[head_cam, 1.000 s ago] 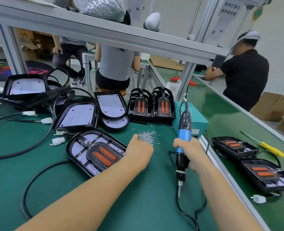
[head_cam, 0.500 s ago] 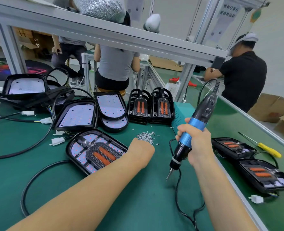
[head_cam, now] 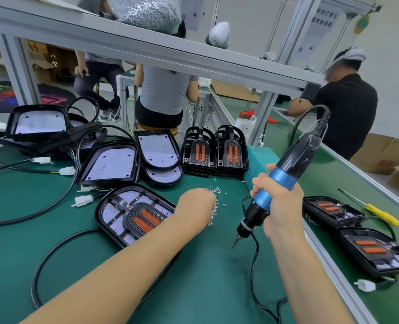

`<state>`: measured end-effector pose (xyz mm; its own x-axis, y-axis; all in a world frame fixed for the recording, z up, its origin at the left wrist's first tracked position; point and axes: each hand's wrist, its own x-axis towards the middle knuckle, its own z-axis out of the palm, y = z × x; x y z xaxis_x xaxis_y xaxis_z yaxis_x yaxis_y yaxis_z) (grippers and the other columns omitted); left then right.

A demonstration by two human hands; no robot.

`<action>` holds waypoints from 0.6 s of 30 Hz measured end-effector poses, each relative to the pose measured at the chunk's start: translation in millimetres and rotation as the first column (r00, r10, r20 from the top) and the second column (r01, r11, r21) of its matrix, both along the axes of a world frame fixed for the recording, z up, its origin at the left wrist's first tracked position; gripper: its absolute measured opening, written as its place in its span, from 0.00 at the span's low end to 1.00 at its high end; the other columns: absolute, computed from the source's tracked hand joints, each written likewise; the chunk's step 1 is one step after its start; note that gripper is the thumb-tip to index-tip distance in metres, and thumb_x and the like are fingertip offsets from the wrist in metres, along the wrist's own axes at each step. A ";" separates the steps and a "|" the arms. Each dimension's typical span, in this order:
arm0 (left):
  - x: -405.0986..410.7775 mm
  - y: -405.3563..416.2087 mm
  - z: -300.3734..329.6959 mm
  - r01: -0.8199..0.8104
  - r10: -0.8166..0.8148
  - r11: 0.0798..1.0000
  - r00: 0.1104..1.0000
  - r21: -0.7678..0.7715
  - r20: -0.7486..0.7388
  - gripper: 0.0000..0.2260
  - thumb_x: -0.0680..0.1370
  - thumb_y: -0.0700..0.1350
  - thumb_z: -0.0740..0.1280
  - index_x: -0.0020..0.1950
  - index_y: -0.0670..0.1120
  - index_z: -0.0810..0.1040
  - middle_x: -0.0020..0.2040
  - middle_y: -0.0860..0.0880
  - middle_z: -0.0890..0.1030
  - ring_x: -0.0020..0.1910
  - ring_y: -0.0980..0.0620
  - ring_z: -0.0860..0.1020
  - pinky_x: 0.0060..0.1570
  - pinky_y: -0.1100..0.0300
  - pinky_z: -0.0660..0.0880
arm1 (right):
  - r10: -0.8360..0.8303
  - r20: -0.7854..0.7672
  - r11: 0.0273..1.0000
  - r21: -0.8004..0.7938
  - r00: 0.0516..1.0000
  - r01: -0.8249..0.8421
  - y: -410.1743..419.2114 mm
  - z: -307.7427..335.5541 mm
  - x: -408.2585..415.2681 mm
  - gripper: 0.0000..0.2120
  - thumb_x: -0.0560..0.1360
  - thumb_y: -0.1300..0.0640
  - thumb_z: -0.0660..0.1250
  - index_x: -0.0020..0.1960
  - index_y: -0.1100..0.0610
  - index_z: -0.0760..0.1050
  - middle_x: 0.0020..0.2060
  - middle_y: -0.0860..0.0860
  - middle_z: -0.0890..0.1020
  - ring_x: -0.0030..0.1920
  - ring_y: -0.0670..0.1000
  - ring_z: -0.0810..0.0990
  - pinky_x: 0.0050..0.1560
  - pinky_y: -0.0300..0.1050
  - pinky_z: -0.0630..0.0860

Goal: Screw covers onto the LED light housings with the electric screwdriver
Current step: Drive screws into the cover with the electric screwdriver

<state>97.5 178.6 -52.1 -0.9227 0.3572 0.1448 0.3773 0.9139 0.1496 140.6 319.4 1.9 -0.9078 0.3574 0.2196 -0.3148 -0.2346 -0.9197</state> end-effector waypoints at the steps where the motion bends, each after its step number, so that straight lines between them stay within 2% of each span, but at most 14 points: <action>1: 0.8 -8.3 3.1 -0.044 0.043 0.977 0.999 0.209 0.013 0.09 0.74 0.34 0.63 0.46 0.44 0.81 0.49 0.47 0.82 0.49 0.47 0.78 0.47 0.57 0.73 | -0.004 -0.020 1.000 -0.024 1.000 0.003 -0.7 1.1 0.7 0.17 0.61 0.64 0.70 0.47 0.56 0.72 0.26 0.49 0.74 0.25 0.49 0.72 0.27 0.38 0.71; 2: 3.0 -18.3 6.4 -0.091 0.067 0.893 0.995 0.441 0.070 0.09 0.74 0.36 0.64 0.46 0.45 0.82 0.45 0.49 0.83 0.45 0.51 0.79 0.47 0.60 0.74 | -0.008 -0.042 0.999 -0.054 0.999 0.006 -1.6 2.4 1.4 0.15 0.62 0.64 0.70 0.47 0.55 0.72 0.25 0.49 0.74 0.25 0.49 0.71 0.28 0.39 0.71; 3: 6.4 -28.6 9.7 -0.157 0.060 0.741 0.984 0.653 0.168 0.07 0.73 0.36 0.67 0.42 0.45 0.82 0.39 0.51 0.82 0.39 0.54 0.78 0.42 0.64 0.74 | -0.015 -0.065 0.996 -0.089 0.998 0.009 -2.7 3.6 1.8 0.14 0.63 0.63 0.70 0.47 0.55 0.73 0.25 0.49 0.73 0.25 0.48 0.71 0.28 0.39 0.71; 4: 11.5 -39.5 12.4 -0.245 0.014 0.538 0.959 0.807 0.282 0.07 0.72 0.34 0.68 0.39 0.45 0.82 0.33 0.51 0.81 0.33 0.56 0.76 0.37 0.66 0.74 | -0.020 -0.088 0.992 -0.126 0.996 0.009 -4.5 5.2 2.2 0.13 0.65 0.63 0.71 0.47 0.55 0.73 0.24 0.48 0.73 0.25 0.48 0.72 0.29 0.39 0.72; 5: 17.3 -50.2 13.5 -0.340 -0.064 0.317 0.924 0.885 0.377 0.07 0.71 0.32 0.69 0.37 0.44 0.80 0.30 0.50 0.79 0.30 0.55 0.75 0.32 0.67 0.73 | -0.020 -0.114 0.987 -0.163 0.993 0.002 -6.8 7.0 2.8 0.12 0.68 0.64 0.70 0.48 0.54 0.73 0.25 0.48 0.73 0.25 0.48 0.72 0.30 0.40 0.72; 6: 23.3 -60.9 13.1 -0.424 -0.150 0.133 0.885 0.896 0.441 0.07 0.70 0.31 0.69 0.37 0.43 0.79 0.30 0.48 0.79 0.28 0.55 0.74 0.30 0.66 0.73 | -0.017 -0.143 0.979 -0.204 0.990 -0.013 -10.2 9.4 3.2 0.11 0.71 0.66 0.68 0.49 0.53 0.73 0.26 0.48 0.73 0.26 0.47 0.72 0.31 0.40 0.72; 7: 28.9 -70.7 11.8 -0.489 -0.228 -0.009 0.850 0.872 0.474 0.07 0.71 0.31 0.69 0.38 0.42 0.78 0.31 0.46 0.79 0.27 0.54 0.74 0.29 0.66 0.73 | -0.009 -0.170 0.967 -0.252 0.985 -0.035 -14.1 11.6 3.6 0.11 0.73 0.67 0.66 0.50 0.53 0.74 0.27 0.47 0.73 0.27 0.47 0.72 0.32 0.39 0.73; 9: 39.5 -86.6 7.4 -0.584 -0.367 -0.209 0.790 0.785 0.490 0.05 0.70 0.32 0.68 0.41 0.41 0.77 0.32 0.45 0.80 0.26 0.55 0.75 0.27 0.65 0.75 | 0.016 -0.216 0.935 -0.343 0.976 -0.091 -24.0 17.3 4.1 0.11 0.72 0.66 0.65 0.50 0.53 0.73 0.28 0.47 0.72 0.27 0.46 0.72 0.32 0.38 0.72; 12: 52.8 -99.1 -1.2 -0.667 -0.489 -0.357 0.730 0.654 0.478 0.05 0.67 0.37 0.68 0.42 0.40 0.76 0.32 0.45 0.79 0.26 0.55 0.75 0.26 0.66 0.74 | 0.054 -0.281 0.881 -0.438 0.958 -0.178 -42.2 25.7 4.7 0.09 0.70 0.63 0.64 0.48 0.53 0.72 0.28 0.46 0.72 0.27 0.44 0.71 0.33 0.37 0.72; 18: 65.9 -104.2 -5.8 -0.705 -0.604 -0.487 0.698 0.515 0.385 0.03 0.68 0.39 0.68 0.38 0.40 0.78 0.34 0.46 0.76 0.28 0.54 0.73 0.26 0.65 0.75 | 0.095 -0.349 0.821 -0.502 0.932 -0.271 -80.1 35.4 6.9 0.08 0.68 0.61 0.63 0.47 0.53 0.71 0.28 0.46 0.71 0.27 0.44 0.70 0.33 0.36 0.72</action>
